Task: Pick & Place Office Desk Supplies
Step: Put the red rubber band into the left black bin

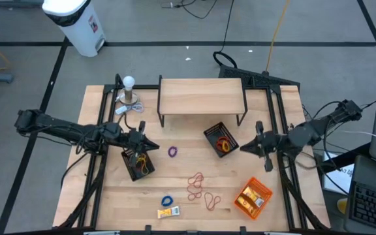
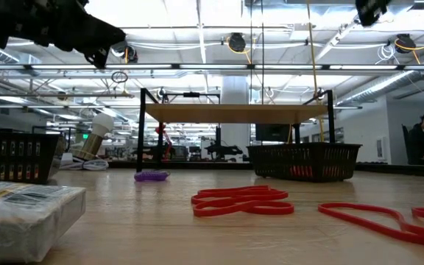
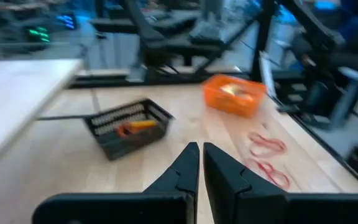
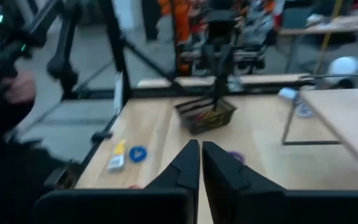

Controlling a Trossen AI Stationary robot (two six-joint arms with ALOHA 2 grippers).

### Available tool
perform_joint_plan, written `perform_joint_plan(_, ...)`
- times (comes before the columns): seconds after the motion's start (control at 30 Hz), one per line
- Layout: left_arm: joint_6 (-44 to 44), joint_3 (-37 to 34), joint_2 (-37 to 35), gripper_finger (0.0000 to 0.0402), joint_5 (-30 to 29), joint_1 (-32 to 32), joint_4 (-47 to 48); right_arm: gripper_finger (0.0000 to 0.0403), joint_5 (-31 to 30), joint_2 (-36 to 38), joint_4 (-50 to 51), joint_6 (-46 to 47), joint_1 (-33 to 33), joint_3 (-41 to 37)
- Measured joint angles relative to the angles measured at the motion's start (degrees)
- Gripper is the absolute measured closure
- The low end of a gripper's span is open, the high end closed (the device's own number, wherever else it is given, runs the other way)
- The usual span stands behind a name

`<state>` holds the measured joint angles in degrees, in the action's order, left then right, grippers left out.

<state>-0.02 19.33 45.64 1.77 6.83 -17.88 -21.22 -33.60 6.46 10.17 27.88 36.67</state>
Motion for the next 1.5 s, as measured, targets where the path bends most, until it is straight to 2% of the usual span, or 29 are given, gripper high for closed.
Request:
perform_joint_plan(0.17, -0.3, 0.0, -6.6, 0.0395, -8.5, 0.0, 6.1, 0.0394, 0.0, 11.8, -3.6, 2.0, -4.0, -9.4)
perform_joint_plan(0.23, 0.1, 0.0, -9.0, 0.0397, -10.0, -0.2, 7.9, 0.0400, 0.3, 14.7, -5.4, 0.8, -5.0, -12.1)
perform_joint_plan(0.4, 0.8, 0.0, -13.2, 0.0399, -9.8, -1.1, 11.2, 0.0401, 1.7, 17.2, -13.1, -5.2, -5.2, -17.8)
perform_joint_plan(0.5, 0.4, 0.0, -15.0, 0.0397, -10.3, -2.0, 13.1, 0.0402, 1.8, 18.0, -14.3, -7.7, -5.6, -19.8)
perform_joint_plan(0.77, -0.1, 0.0, -16.6, 0.0399, -9.6, -5.2, 16.1, 0.0402, 2.1, 24.6, -10.3, -7.9, -10.4, -20.6)
perform_joint_plan(0.97, -0.5, 0.0, -16.4, 0.0399, -9.2, -7.8, 16.1, 0.0402, 7.7, 27.7, -4.8, -3.8, -15.8, -20.6)
perform_joint_plan(1.07, -0.9, 0.0, -16.4, 0.0399, -7.5, -9.2, 16.1, 0.0402, 9.4, 28.0, -5.2, -3.3, -16.9, -21.0)
perform_joint_plan(1.5, -1.9, 0.0, -16.4, 0.0399, -6.2, -10.3, 16.9, 0.0403, 7.9, 33.5, -5.5, -4.3, -18.2, -26.8)
